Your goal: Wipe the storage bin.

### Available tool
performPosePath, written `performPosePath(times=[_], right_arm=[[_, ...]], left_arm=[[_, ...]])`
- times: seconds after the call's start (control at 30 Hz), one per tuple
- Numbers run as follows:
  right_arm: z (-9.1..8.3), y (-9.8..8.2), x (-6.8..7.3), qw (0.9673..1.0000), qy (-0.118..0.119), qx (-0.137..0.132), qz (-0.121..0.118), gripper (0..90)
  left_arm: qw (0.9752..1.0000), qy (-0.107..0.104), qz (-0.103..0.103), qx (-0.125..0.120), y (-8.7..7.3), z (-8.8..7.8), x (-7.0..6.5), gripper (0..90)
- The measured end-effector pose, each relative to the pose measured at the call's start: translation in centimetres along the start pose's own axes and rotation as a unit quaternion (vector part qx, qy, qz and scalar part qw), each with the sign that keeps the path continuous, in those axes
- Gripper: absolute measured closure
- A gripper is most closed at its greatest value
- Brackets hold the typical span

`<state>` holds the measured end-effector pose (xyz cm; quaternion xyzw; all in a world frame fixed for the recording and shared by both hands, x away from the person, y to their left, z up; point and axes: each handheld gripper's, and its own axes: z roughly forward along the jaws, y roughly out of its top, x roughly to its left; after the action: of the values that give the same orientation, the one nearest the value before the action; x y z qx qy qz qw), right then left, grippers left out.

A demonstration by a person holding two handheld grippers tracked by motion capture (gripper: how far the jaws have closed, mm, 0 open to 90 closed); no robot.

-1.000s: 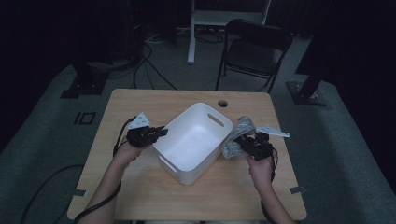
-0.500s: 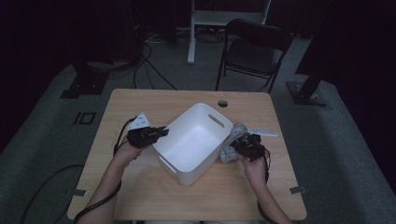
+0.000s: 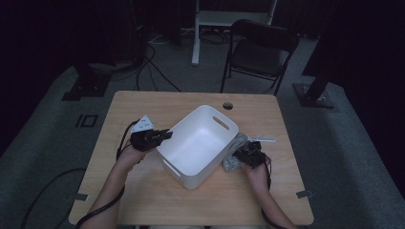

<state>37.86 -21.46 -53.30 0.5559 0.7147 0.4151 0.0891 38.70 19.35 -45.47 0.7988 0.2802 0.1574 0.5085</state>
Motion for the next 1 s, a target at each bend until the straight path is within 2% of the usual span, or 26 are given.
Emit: performPosePath(times=[0.1, 0.13, 0.17, 0.2, 0.37, 0.47, 0.5, 0.53, 0.6, 0.73, 0.77, 0.87, 1.0], right_arm=[[-0.2, 0.1, 0.0, 1.0, -0.003, 0.003, -0.006, 72.7], [-1.1, 0.6, 0.2, 0.9997, -0.01, -0.002, -0.021, 72.7], [-1.1, 0.6, 0.2, 0.9997, -0.01, -0.002, -0.021, 72.7], [-2.1, 0.9, -0.1, 0.9996, -0.015, -0.012, -0.019, 72.6], [-3.8, 1.4, -2.2, 0.9993, -0.028, -0.026, 0.006, 72.6], [-4.2, 1.8, -3.4, 0.999, -0.031, -0.025, 0.018, 72.2], [-4.2, 1.8, -3.4, 0.999, -0.031, -0.025, 0.018, 72.2], [-4.0, 2.0, -4.3, 0.9987, -0.039, -0.02, 0.026, 67.7], [-3.7, 2.2, -4.9, 0.9984, -0.04, -0.012, 0.039, 63.0], [-3.6, 2.3, -5.2, 0.9981, -0.048, -0.015, 0.036, 55.3], [-4.0, 2.4, -5.4, 0.9979, -0.046, -0.023, 0.038, 52.2], [-4.9, 2.7, -5.5, 0.9972, -0.032, -0.044, 0.052, 50.9], [-6.4, 3.0, -5.4, 0.996, -0.023, -0.066, 0.055, 49.7]], left_arm=[[1.0, 0.003, 0.003, 0.006, 0.1, 0.0, -0.1, 80.5], [1.0, 0.002, 0.005, 0.007, 0.1, -0.1, 0.0, 79.8], [1.0, 0.002, 0.005, 0.007, 0.1, -0.1, 0.0, 79.1], [0.9998, 0.007, 0.015, 0.01, 0.1, -0.2, 0.0, 79.1], [0.9998, 0.008, 0.012, 0.011, 0.1, -0.5, 0.0, 70.8], [0.9999, 0.006, 0.007, 0.01, 0.0, -0.8, 0.0, 68.3], [0.9999, 0.007, 0.006, 0.009, -0.1, -0.9, 0.0, 68.3], [0.9999, 0.003, -0.004, 0.009, -0.3, -1.2, -0.1, 65.7], [0.9999, 0.01, -0.006, 0.009, -0.3, -1.3, -0.2, 63.8], [0.9996, 0.018, -0.004, 0.02, -0.1, -1.6, -0.5, 65.0], [0.9996, 0.017, -0.004, 0.021, -0.1, -1.6, -0.6, 69.9], [0.9993, 0.022, 0.004, 0.03, 0.2, -1.5, -0.7, 78.7], [0.9983, 0.04, 0.012, 0.04, 0.5, -1.1, -0.6, 81.9]])
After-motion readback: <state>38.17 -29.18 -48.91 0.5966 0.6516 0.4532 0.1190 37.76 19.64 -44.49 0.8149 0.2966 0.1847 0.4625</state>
